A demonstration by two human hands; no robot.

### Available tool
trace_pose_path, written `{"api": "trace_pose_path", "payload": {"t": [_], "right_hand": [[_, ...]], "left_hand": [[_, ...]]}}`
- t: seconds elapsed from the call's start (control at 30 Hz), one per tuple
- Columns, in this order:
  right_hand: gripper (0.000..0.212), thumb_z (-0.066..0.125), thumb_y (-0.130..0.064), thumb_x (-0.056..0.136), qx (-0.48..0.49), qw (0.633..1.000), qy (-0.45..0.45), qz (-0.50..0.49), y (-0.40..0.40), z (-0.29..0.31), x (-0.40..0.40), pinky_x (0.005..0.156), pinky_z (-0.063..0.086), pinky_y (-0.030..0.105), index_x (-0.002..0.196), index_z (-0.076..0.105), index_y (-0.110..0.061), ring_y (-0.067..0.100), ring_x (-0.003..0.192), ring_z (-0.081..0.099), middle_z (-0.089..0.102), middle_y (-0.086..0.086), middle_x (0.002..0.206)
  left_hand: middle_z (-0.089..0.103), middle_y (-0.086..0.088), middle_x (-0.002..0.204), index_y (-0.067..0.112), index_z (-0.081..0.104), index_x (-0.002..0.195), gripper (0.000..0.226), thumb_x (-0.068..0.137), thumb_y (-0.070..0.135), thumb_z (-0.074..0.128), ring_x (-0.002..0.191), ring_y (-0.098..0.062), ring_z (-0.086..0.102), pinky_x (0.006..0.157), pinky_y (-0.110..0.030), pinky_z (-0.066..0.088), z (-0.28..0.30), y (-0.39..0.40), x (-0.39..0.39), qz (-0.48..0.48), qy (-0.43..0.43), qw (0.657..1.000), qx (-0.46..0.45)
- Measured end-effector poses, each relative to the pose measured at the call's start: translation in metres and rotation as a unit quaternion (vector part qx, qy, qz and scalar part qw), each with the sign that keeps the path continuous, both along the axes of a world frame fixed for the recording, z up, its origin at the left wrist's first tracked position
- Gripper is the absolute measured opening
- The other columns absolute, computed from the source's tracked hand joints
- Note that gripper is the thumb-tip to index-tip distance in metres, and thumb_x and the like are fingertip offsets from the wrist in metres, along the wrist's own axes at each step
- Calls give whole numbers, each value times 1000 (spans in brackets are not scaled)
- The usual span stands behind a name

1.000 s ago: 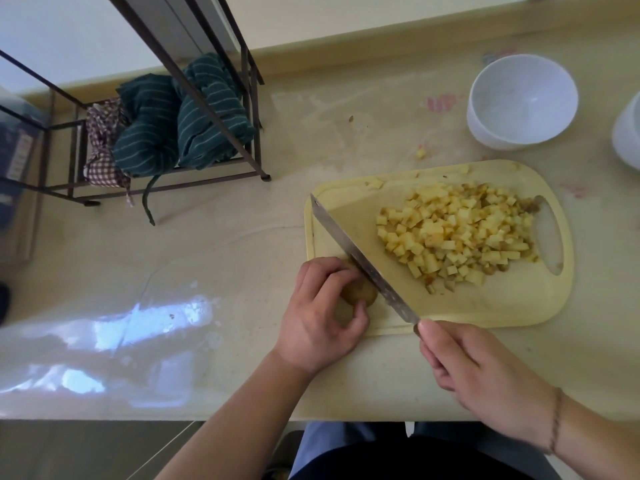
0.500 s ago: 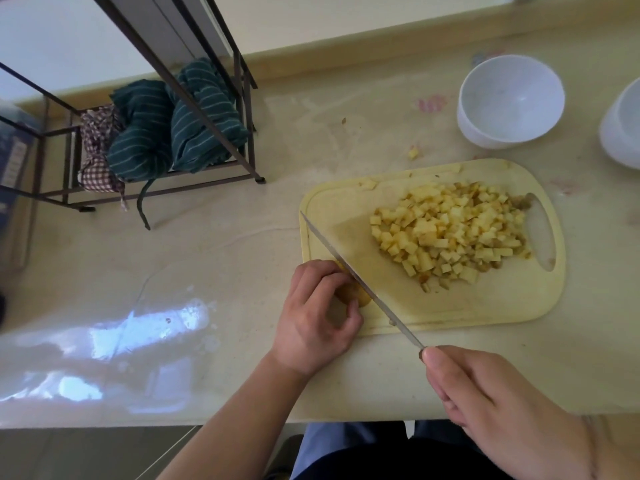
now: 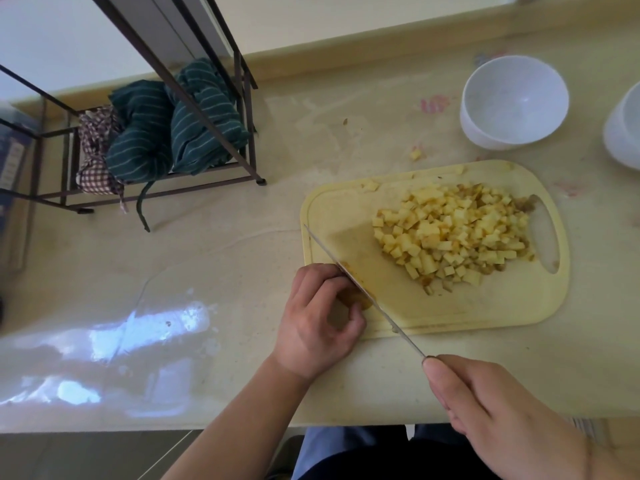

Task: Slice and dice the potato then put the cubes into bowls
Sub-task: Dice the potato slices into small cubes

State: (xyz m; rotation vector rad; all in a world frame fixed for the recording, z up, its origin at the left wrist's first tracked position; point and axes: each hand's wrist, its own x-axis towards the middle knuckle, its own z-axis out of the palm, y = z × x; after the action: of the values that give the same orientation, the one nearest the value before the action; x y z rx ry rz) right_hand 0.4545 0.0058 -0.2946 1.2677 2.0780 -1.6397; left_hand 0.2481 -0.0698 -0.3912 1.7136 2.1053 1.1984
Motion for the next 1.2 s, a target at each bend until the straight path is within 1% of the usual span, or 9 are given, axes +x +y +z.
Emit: {"api": "trace_pose_path", "payload": {"t": [0.07, 0.17, 0.3, 0.43, 0.53, 0.7, 0.83, 0.93, 1.2], "right_hand": [[61, 20, -84, 74, 0, 1000, 4, -5, 2, -8, -9, 54, 36, 24, 67, 44, -29, 8, 49, 41, 44, -2, 53], [55, 22, -81, 77, 4, 1000, 20, -7, 7, -17, -23, 52, 31, 23, 63, 46, -34, 6, 45, 36, 41, -8, 47], [58, 25, -79, 79, -11, 999, 31, -16, 12, -19, -24, 48, 26, 18, 61, 39, -25, 6, 43, 29, 33, -8, 45], [61, 27, -77, 79, -31, 998, 36, -28, 12, -12, -21, 46, 28, 15, 61, 40, -21, 6, 42, 31, 35, -7, 45], [67, 29, -77, 79, -36, 998, 39, -27, 8, -7, -18, 45, 28, 14, 65, 40, -12, 5, 43, 32, 36, -6, 46], [62, 29, -76, 79, -49, 998, 42, -28, 4, 0, -12, 48, 29, 18, 66, 40, -16, 6, 45, 32, 37, -5, 46], [68, 30, -76, 76, -58, 997, 35, -28, 3, 3, -11, 45, 31, 12, 65, 40, -9, 4, 40, 39, 36, -4, 45], [72, 31, -77, 75, -62, 997, 29, -26, 0, 3, -10, 45, 31, 12, 68, 38, -6, 4, 40, 39, 32, -3, 49], [57, 23, -78, 72, -31, 999, 1, -11, -4, 4, -9, 47, 29, 15, 66, 45, -26, 4, 41, 45, 38, -5, 46]], "left_hand": [[66, -16, 100, -7, 72, 94, 24, 73, -3, 81, 94, -30, 63, 86, -32, 52, 1, 0, 0, -1, -2, 1000, -3], [66, -16, 101, -6, 71, 94, 22, 74, -2, 79, 95, -28, 62, 85, -32, 53, 2, -1, 0, 1, -8, 1000, 3], [65, -14, 102, -5, 71, 94, 18, 78, 3, 75, 96, -26, 61, 87, -30, 52, 4, -1, 0, 4, -16, 1000, 7], [65, -15, 97, -5, 72, 93, 16, 78, -1, 76, 92, -27, 61, 83, -31, 52, 4, -6, 0, 7, -2, 1000, 3], [65, -15, 94, -4, 73, 90, 14, 76, -6, 77, 88, -28, 62, 79, -33, 53, 2, -8, 1, 20, 4, 1000, 3], [66, -14, 92, -4, 73, 86, 5, 82, -1, 74, 88, -27, 63, 79, -31, 53, 0, -8, 2, 23, 5, 1000, 18], [68, -14, 93, -5, 73, 85, 8, 79, -4, 78, 87, -27, 65, 78, -32, 54, -1, -9, 1, 23, -1, 1000, 20], [68, -14, 93, -5, 74, 84, 8, 78, -5, 79, 87, -27, 65, 76, -34, 54, -2, -8, 1, 24, -6, 999, 21], [70, -14, 94, -5, 74, 85, 13, 75, -8, 81, 88, -28, 66, 77, -35, 55, -2, -8, 0, 21, -18, 999, 24]]}}
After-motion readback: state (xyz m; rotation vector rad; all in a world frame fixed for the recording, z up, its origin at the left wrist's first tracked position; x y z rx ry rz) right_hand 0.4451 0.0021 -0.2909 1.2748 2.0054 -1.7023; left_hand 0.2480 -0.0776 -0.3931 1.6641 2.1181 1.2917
